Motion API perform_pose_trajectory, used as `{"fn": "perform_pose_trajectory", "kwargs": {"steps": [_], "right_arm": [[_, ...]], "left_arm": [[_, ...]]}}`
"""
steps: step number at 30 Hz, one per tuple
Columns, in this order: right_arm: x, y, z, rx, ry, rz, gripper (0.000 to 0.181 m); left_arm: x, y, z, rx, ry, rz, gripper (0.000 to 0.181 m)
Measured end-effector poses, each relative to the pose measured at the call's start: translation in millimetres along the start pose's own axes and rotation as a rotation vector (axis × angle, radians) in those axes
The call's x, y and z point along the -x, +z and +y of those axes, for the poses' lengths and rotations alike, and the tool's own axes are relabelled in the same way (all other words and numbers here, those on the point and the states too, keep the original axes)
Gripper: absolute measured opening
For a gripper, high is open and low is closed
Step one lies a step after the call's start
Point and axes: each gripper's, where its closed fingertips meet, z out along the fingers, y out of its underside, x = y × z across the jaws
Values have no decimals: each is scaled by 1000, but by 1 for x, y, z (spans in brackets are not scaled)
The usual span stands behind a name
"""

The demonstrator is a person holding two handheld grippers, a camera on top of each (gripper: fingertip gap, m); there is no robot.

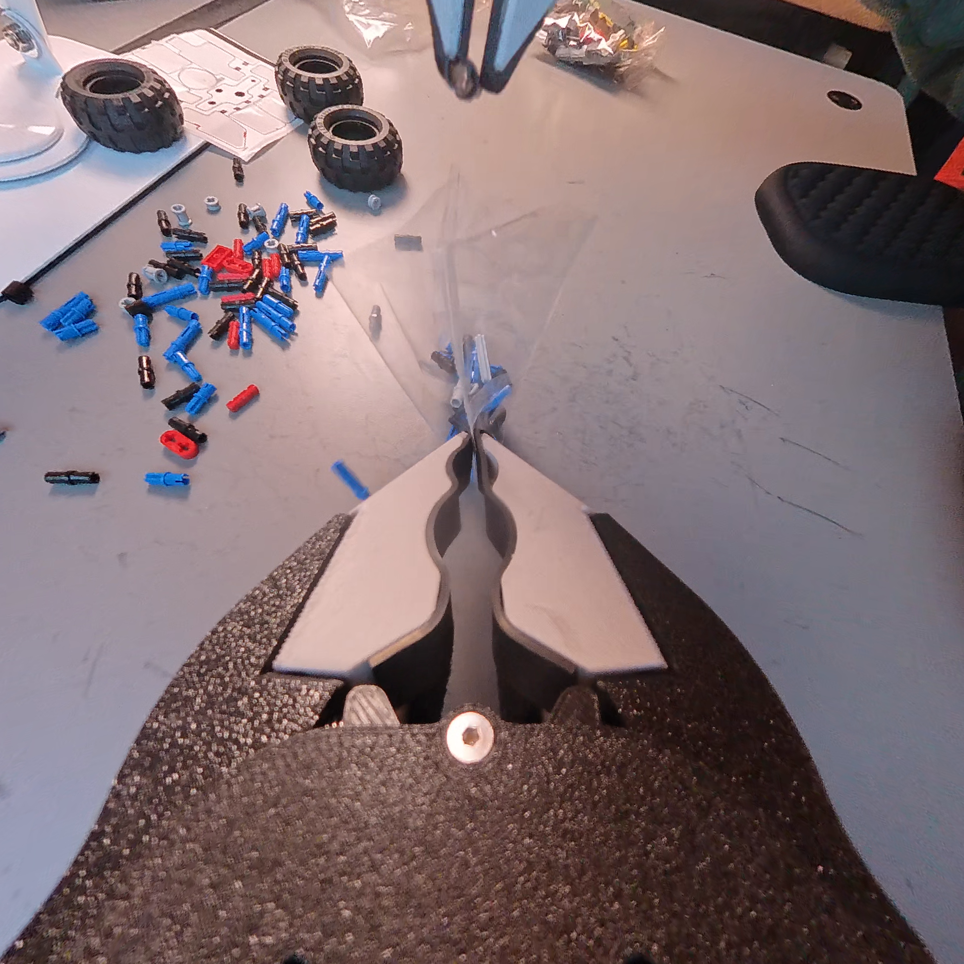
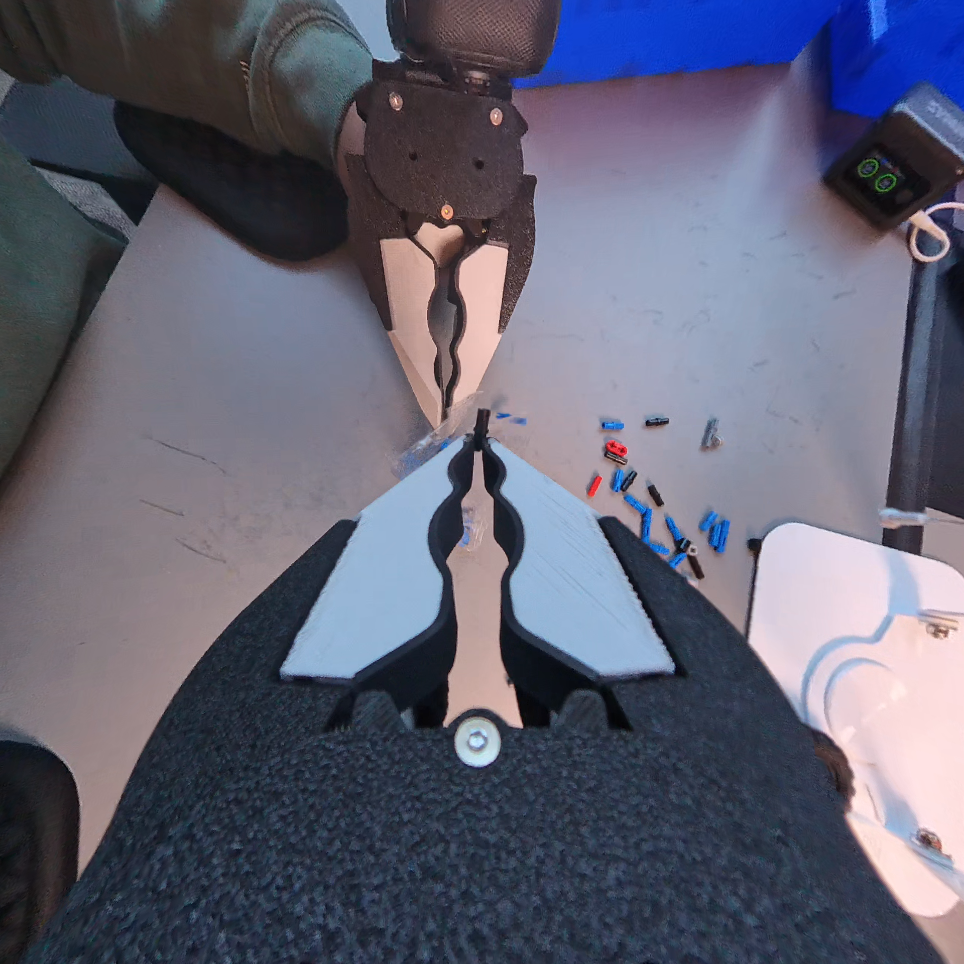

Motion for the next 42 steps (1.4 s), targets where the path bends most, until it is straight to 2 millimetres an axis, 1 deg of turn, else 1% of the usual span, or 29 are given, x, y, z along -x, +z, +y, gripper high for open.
{"fn": "perform_pose_trajectory", "kwargs": {"steps": [2,4,6,8,10,11,12,13,15,17,18,19,20,23,25,27,28,30,32,34,36,39,40,42], "right_arm": [[2,9,2,42,-12,-15,2],[2,17,12,102,-28,-8,4],[4,19,15,104,-22,-12,17],[0,10,12,47,5,14,19],[-11,-8,11,-20,40,71,19],[-18,-18,16,-34,62,108,19],[-27,-27,27,-18,83,156,19],[-38,-34,47,37,104,216,20],[-55,-47,102,211,148,315,26],[-59,-52,152,339,222,341,30],[-59,-52,170,367,244,344,30],[-55,-50,182,382,260,336,29],[-53,-48,191,389,266,336,29],[-49,-40,205,416,260,342,26],[-50,-36,212,434,255,342,16],[-42,-35,206,424,266,270,14],[-42,-36,195,389,258,254,14],[-48,-39,159,298,212,254,13],[-67,-37,120,246,143,297,13],[-91,-22,85,233,67,329,14],[-114,8,57,231,13,326,14],[-143,68,21,217,-22,280,14],[-146,89,10,210,-33,242,14],[-144,127,-12,183,-68,157,14]], "left_arm": [[0,-1,0,-2,0,-4,0],[0,-2,0,-3,1,-6,0],[0,-2,1,-2,2,-5,0],[-1,-2,1,-1,5,-3,0],[-1,-3,1,-2,7,-2,0],[-1,-4,1,-1,9,-1,0],[-1,-4,2,-1,11,1,0],[-2,-5,2,0,13,5,0],[-5,-6,3,2,17,24,0],[-10,-7,4,3,30,44,0],[-14,-7,3,4,38,55,0],[-19,-7,3,4,45,68,0],[-24,-7,3,4,52,79,0],[-37,-4,5,19,68,107,0],[-42,-2,6,25,73,116,0],[-42,-2,6,26,73,114,0],[-42,-2,7,25,70,114,0],[-42,-3,7,24,66,114,0],[-42,-2,7,27,64,116,0],[-43,-2,7,30,67,116,0],[-45,-4,7,32,72,121,0],[-49,-8,8,27,80,125,0],[-50,-10,9,26,83,126,0],[-51,-13,12,25,82,128,0]]}}
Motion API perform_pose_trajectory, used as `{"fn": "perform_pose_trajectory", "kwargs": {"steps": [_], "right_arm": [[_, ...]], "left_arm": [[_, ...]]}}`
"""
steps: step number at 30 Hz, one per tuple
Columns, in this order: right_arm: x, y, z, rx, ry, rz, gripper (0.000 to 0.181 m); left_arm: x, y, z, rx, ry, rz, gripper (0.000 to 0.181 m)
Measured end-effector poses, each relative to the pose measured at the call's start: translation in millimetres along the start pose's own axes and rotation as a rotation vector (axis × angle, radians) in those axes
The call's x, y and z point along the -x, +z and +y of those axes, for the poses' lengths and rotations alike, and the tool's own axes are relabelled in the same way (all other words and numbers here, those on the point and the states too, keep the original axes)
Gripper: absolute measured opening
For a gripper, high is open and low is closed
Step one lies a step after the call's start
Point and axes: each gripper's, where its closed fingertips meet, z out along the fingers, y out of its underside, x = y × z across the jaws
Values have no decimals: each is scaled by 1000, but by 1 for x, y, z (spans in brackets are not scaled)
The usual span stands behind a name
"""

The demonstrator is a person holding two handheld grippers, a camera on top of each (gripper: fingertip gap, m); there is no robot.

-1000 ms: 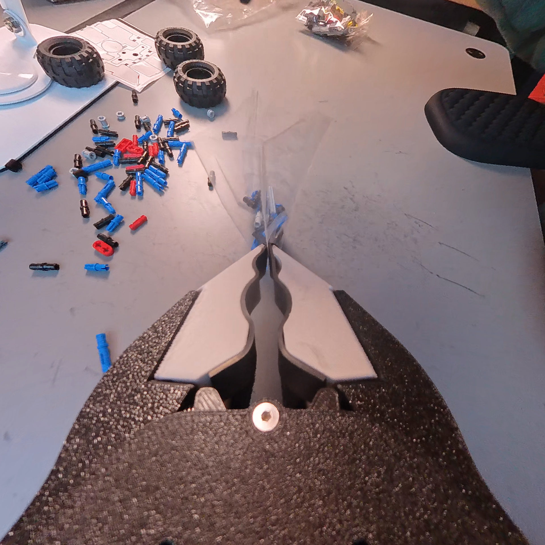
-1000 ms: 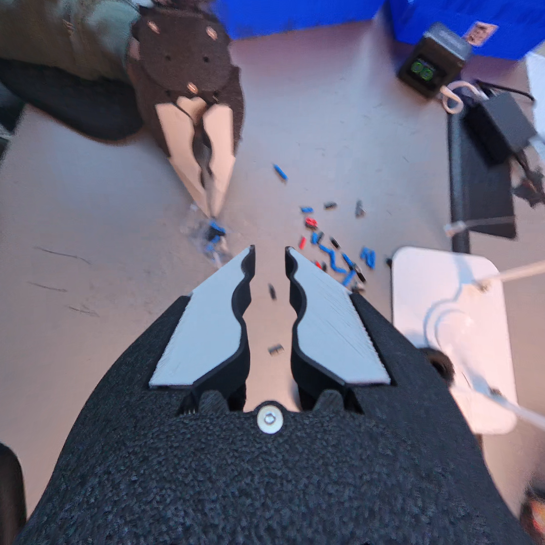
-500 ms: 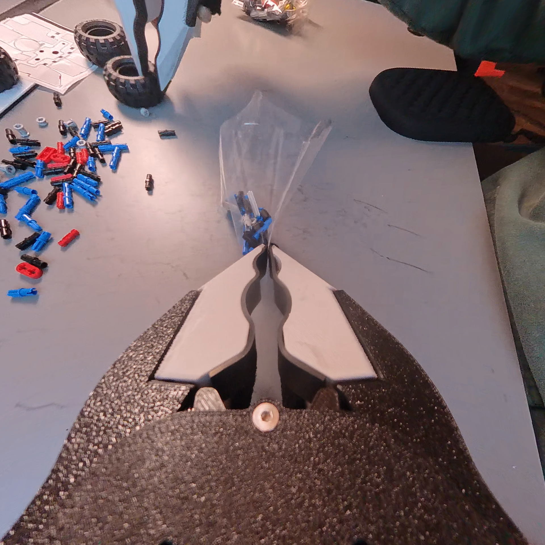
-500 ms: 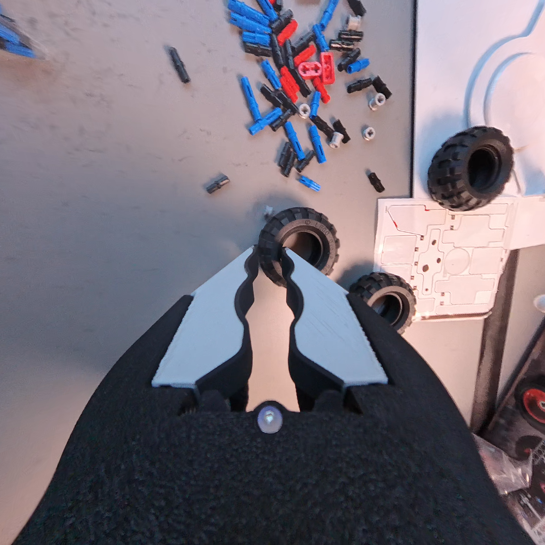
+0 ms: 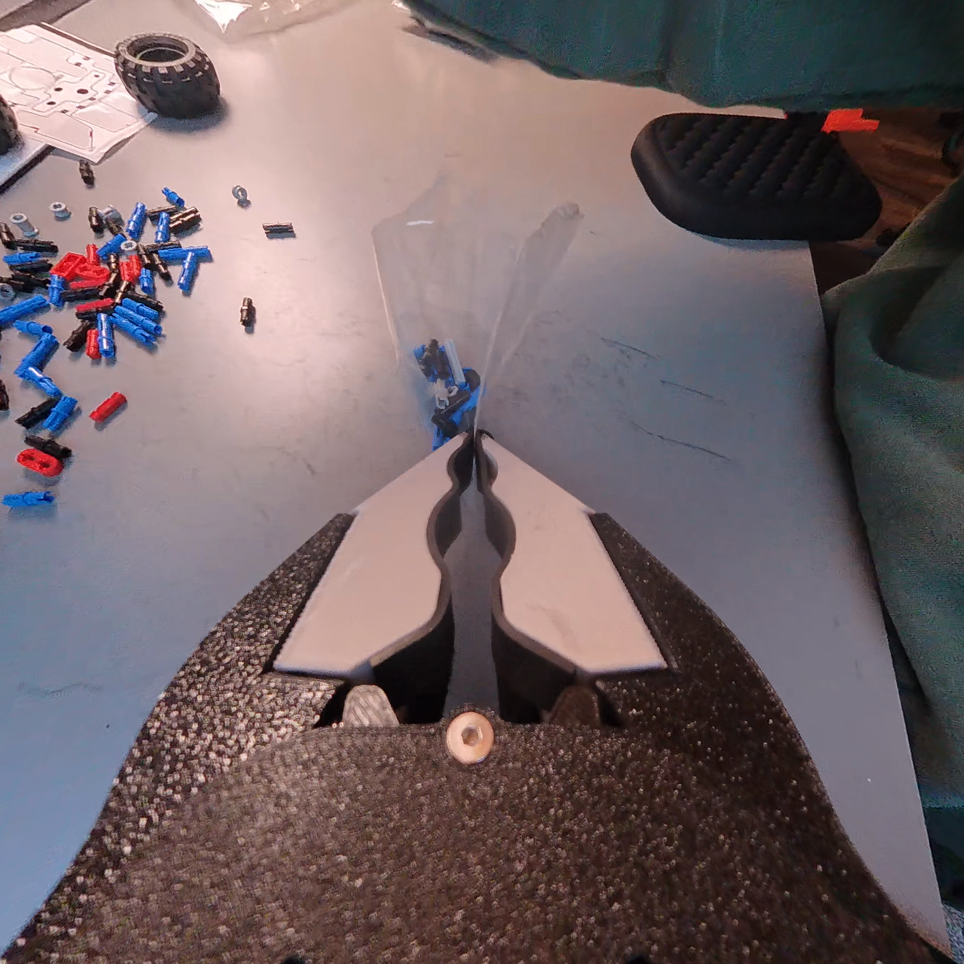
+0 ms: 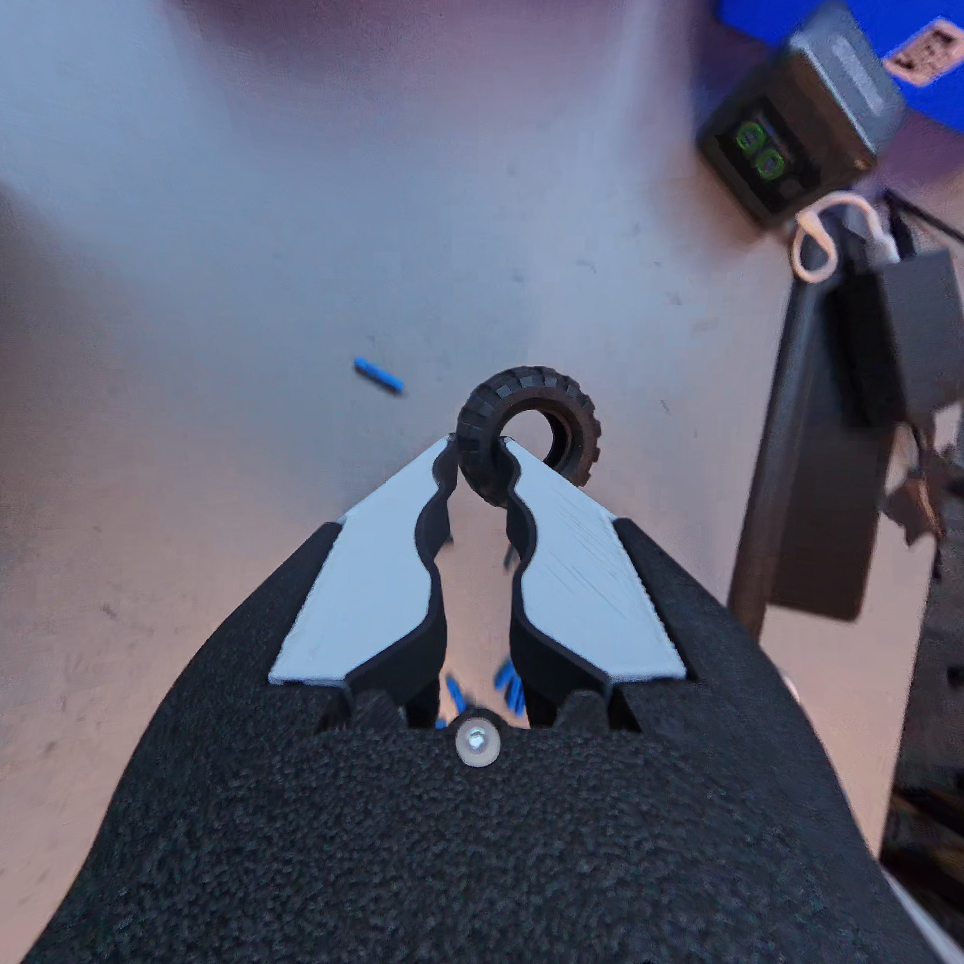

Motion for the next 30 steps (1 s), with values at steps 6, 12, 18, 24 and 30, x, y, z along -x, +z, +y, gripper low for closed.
{"fn": "perform_pose_trajectory", "kwargs": {"steps": [6,12,18,24,30], "right_arm": [[34,51,-21,93,-161,-153,14],[61,25,8,205,-282,-200,10],[84,-12,47,289,-280,-231,10],[63,-19,-3,81,-131,-185,10],[70,38,-23,218,-6,-364,11]], "left_arm": [[1,-5,2,-10,-13,20,0],[-2,-5,4,3,0,34,0],[-4,-3,5,15,9,38,0],[0,-6,5,7,-21,42,0],[-1,-6,7,10,-16,44,0]]}}
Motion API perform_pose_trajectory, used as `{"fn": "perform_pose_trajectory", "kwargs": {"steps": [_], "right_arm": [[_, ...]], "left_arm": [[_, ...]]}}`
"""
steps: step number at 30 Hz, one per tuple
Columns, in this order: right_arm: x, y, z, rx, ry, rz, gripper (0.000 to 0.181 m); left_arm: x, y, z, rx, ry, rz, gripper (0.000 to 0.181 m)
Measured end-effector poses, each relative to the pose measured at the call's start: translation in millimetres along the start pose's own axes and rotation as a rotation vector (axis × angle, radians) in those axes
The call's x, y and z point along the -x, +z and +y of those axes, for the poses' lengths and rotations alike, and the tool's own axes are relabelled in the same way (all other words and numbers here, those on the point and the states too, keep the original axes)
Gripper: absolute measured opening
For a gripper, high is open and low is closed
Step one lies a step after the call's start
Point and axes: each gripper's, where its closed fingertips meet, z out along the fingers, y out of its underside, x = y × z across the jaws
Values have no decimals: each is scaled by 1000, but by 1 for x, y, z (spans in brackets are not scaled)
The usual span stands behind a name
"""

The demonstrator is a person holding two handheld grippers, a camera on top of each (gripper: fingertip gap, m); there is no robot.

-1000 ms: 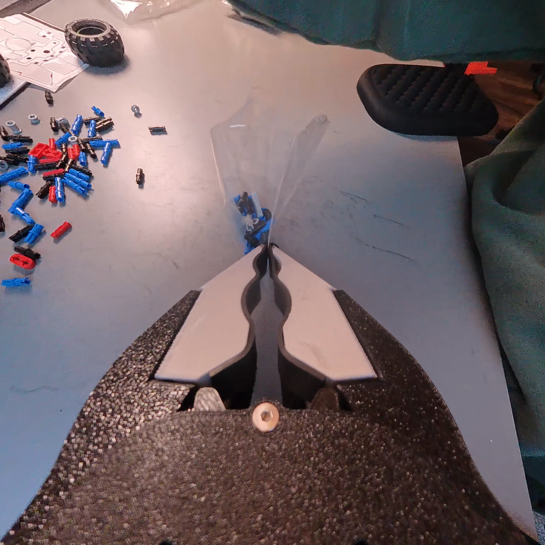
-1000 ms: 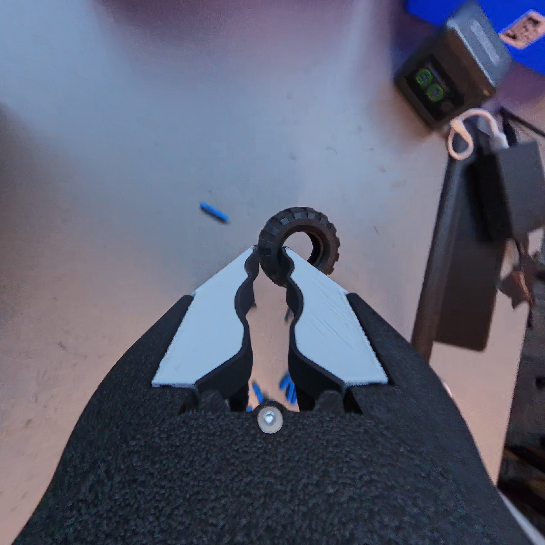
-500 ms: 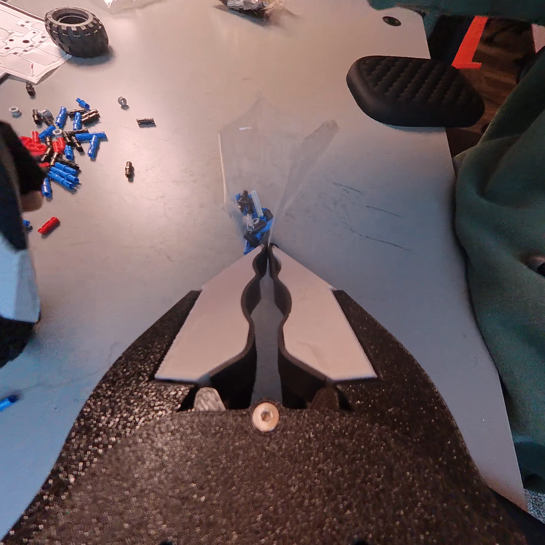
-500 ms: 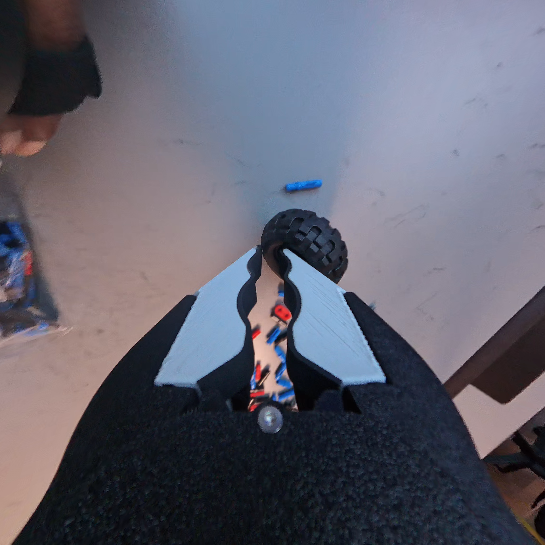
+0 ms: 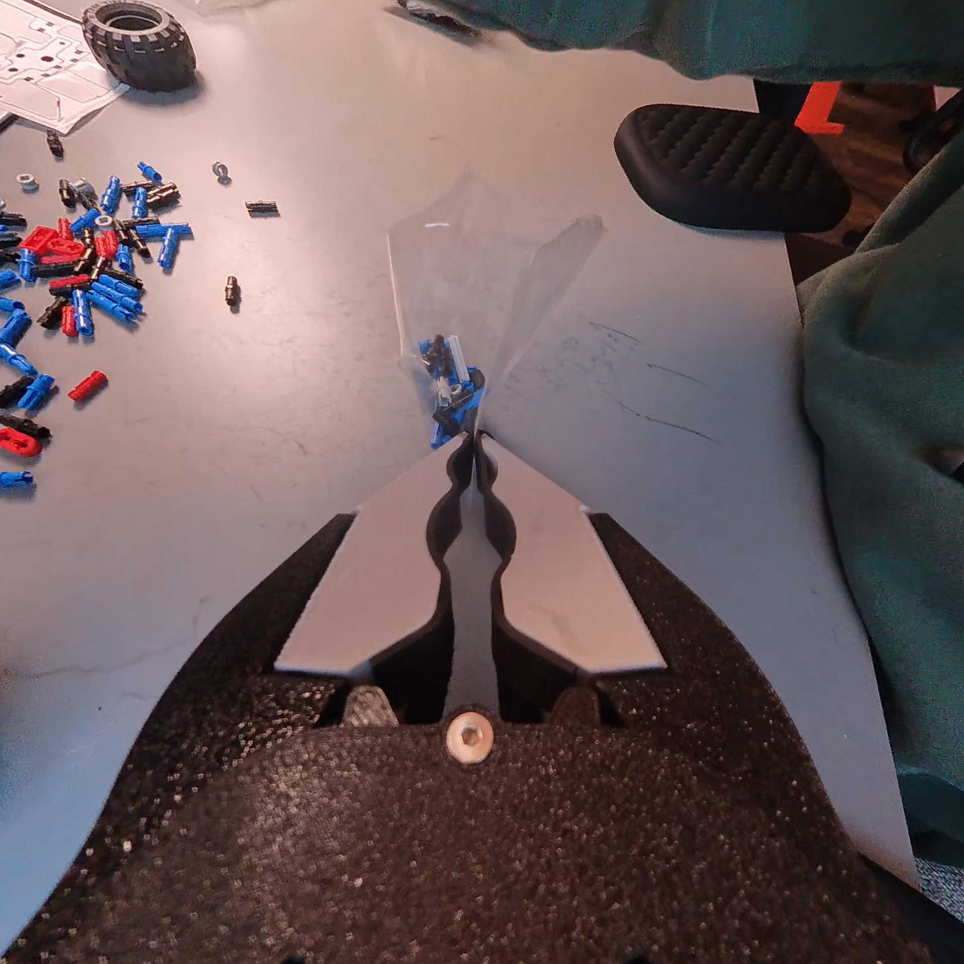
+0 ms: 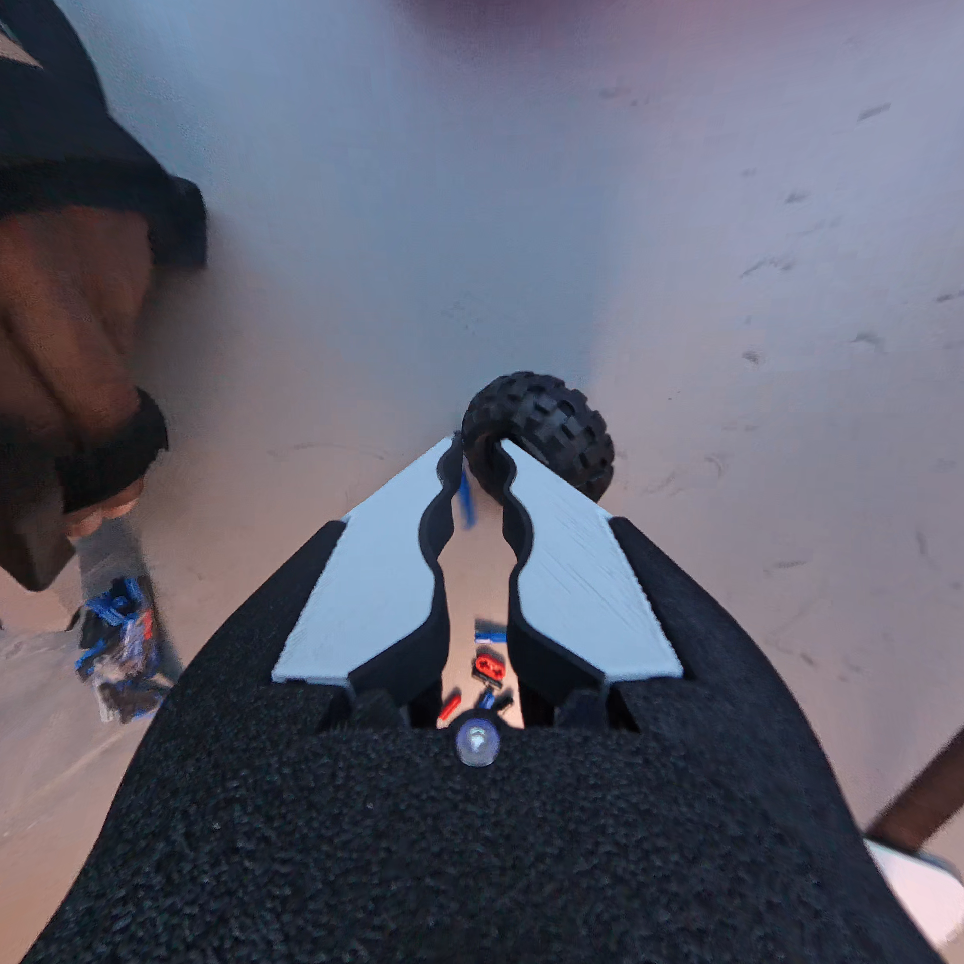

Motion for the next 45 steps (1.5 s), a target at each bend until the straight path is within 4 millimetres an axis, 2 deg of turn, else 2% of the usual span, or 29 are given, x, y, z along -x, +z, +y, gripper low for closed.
{"fn": "perform_pose_trajectory", "kwargs": {"steps": [2,7,10,13,16,18,19,22,25,27,30,34,40,44,45], "right_arm": [[1,3,-5,25,47,-79,9],[14,-3,12,174,17,-166,9],[32,-10,32,231,-22,-173,9],[54,-17,64,296,-35,-183,9],[68,-31,85,280,-20,-180,9],[55,-43,88,220,9,-113,9],[40,-49,86,174,42,-64,9],[-27,-64,82,79,146,139,9],[-71,-55,83,71,249,184,9],[-90,-42,86,101,290,181,9],[-96,-31,85,129,315,109,9],[-86,-31,87,179,299,35,8],[-61,-31,89,194,301,-91,8],[-36,-33,93,192,295,-180,8],[-25,-34,95,197,297,-227,8]], "left_arm": [[0,-1,0,0,-2,0,0],[-1,-1,1,2,1,9,0],[-2,-1,1,7,8,8,0],[-1,-1,1,6,4,5,0],[0,0,1,6,0,2,0],[0,1,1,5,-6,3,0],[1,1,0,4,-9,4,0],[2,2,0,0,-18,0,0],[1,1,0,-1,-16,-1,0],[0,1,1,-1,-14,2,0],[-1,0,1,-1,-11,12,0],[-3,0,1,2,-7,24,0],[-3,0,1,2,-6,23,0],[-3,0,1,2,-7,22,0],[-3,0,1,2,-7,22,0]]}}
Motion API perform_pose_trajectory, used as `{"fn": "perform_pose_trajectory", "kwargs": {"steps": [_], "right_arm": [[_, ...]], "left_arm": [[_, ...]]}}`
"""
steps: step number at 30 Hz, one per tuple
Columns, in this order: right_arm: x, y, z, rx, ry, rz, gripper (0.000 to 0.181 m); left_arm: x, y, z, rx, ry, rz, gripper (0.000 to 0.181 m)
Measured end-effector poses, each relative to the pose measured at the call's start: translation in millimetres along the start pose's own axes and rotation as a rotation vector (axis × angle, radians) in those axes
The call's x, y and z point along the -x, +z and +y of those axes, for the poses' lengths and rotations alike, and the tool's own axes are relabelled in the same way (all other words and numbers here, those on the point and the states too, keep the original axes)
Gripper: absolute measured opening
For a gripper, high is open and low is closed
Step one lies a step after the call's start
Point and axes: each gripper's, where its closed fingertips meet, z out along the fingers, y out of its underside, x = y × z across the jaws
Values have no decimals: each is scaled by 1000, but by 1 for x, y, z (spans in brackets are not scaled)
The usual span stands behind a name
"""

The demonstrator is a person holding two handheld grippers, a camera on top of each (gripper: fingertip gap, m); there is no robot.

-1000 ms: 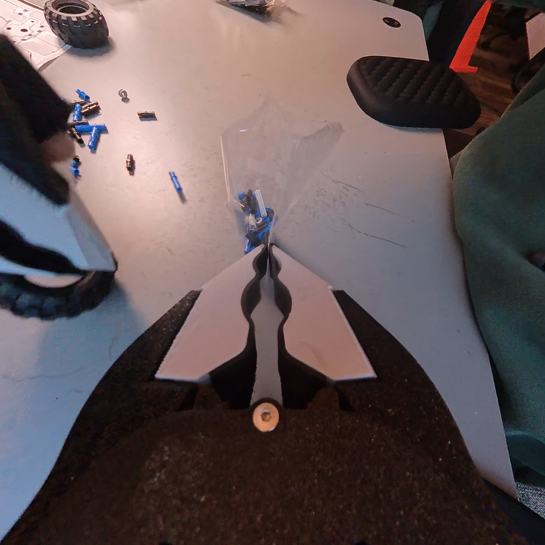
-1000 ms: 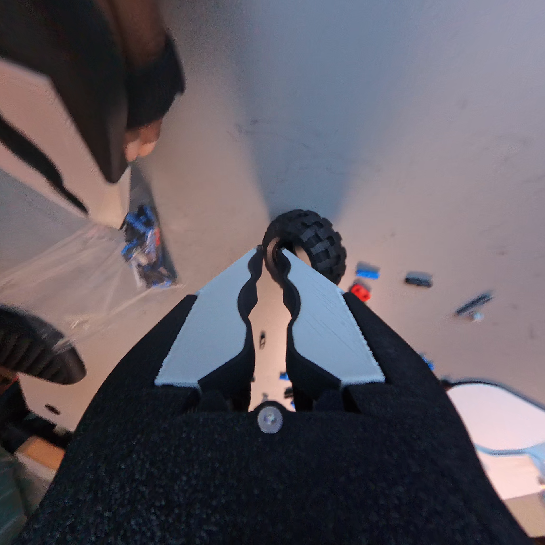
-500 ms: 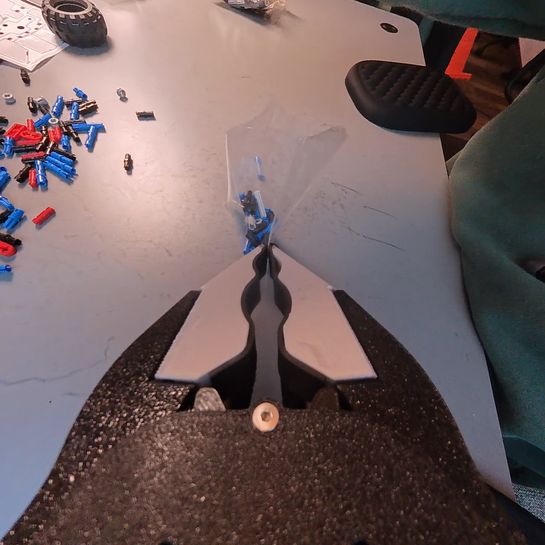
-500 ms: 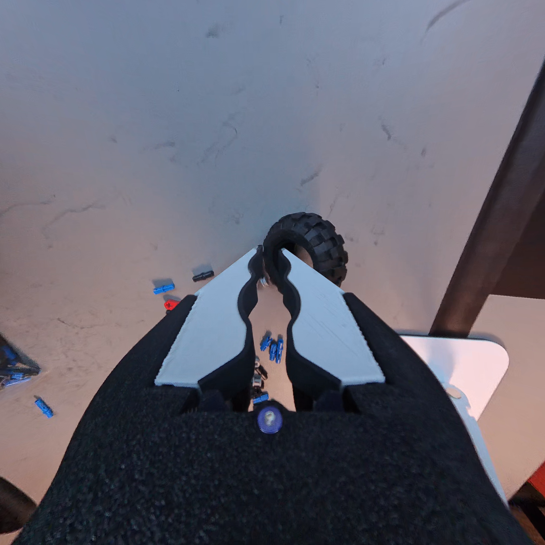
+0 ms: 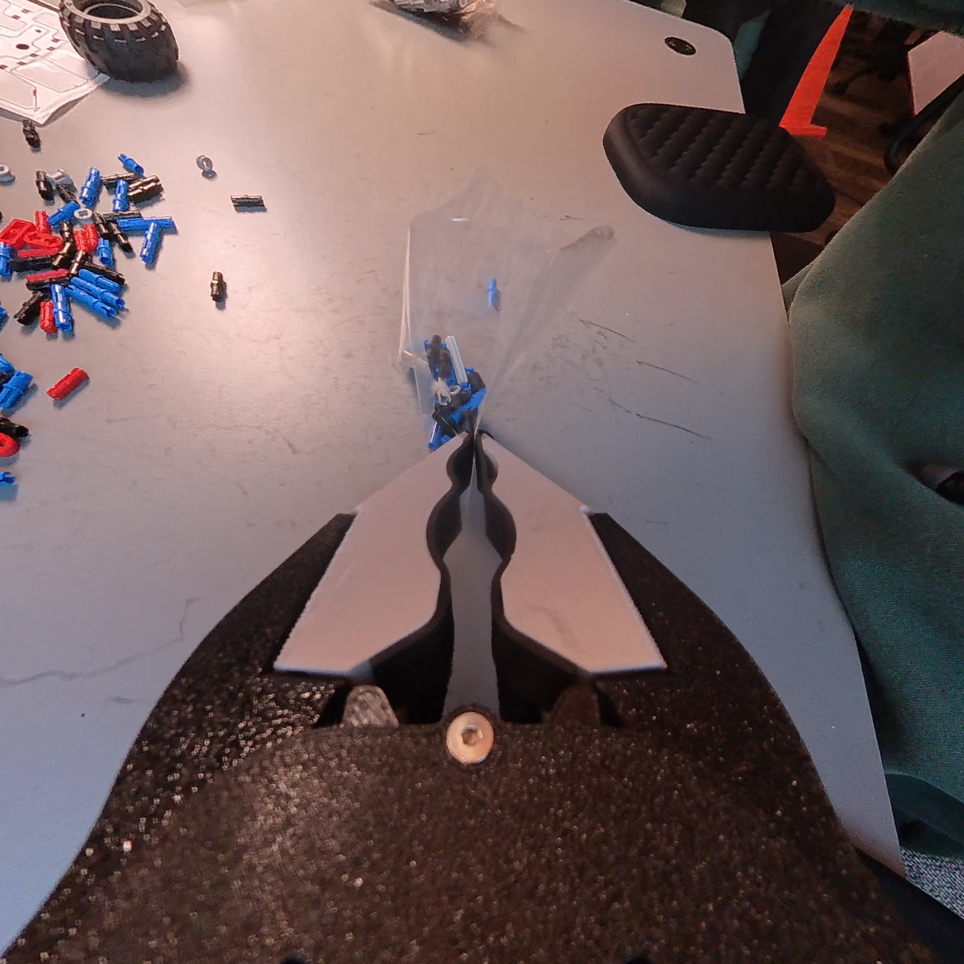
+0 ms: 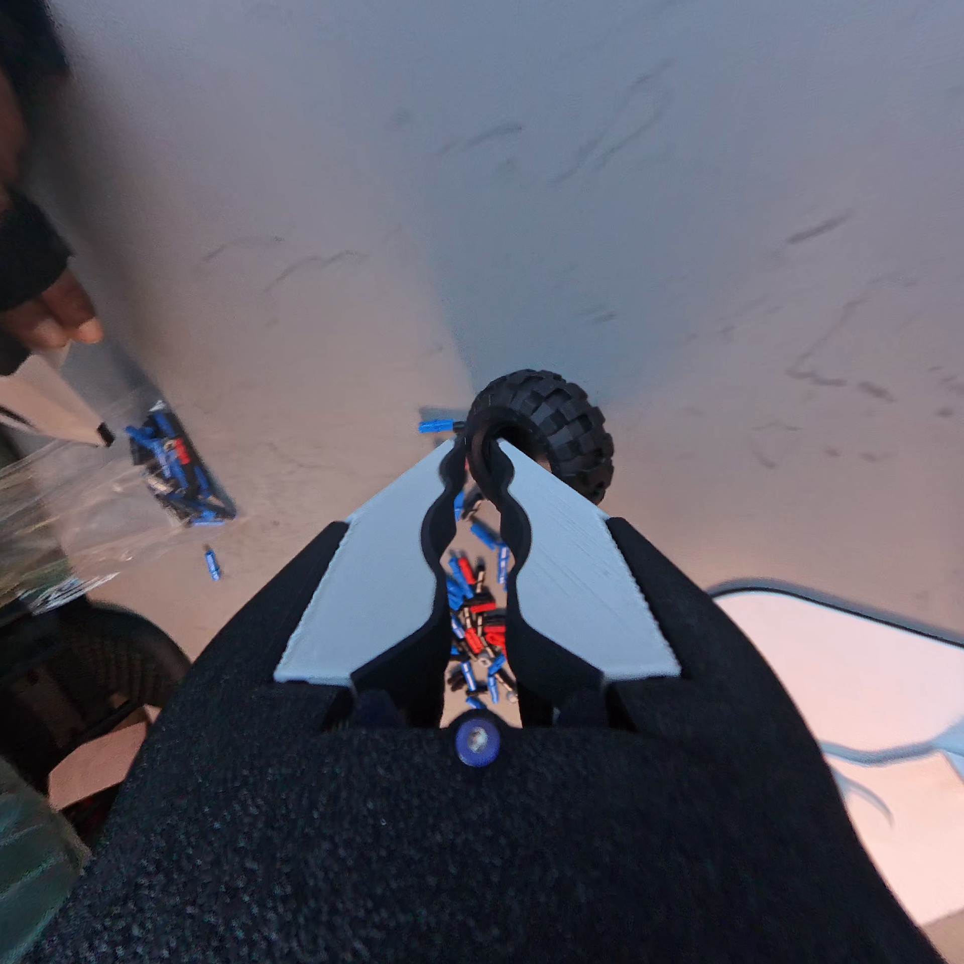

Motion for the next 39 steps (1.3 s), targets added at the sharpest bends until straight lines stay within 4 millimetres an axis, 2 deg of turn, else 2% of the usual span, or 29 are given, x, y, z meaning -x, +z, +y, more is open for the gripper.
{"fn": "perform_pose_trajectory", "kwargs": {"steps": [7,10,16,21,24,27,29,31,33,35,37,39], "right_arm": [[53,15,39,94,-70,-115,9],[65,17,51,83,-83,-115,9],[61,-9,49,-142,-14,-91,10],[43,4,53,-175,-14,30,20],[37,0,50,-223,-78,143,23],[38,-7,51,-259,-142,268,25],[40,-4,57,-236,-195,337,25],[42,3,60,-235,-211,361,24],[43,9,63,-213,-223,374,14],[47,9,61,-232,-219,350,12],[50,-4,52,-303,-188,310,12],[41,-25,42,-379,-137,321,12]], "left_arm": [[0,1,0,1,-1,2,0],[-1,1,0,2,1,3,0],[-2,2,0,5,1,8,0],[-3,3,0,8,4,8,0],[-3,3,0,8,5,7,0],[-3,3,0,7,1,11,0],[-3,3,0,8,2,13,0],[-4,4,1,10,5,14,0],[-4,3,1,10,6,12,0],[-3,3,1,10,7,10,0],[-3,3,1,11,7,10,0],[-3,3,1,11,7,10,0]]}}
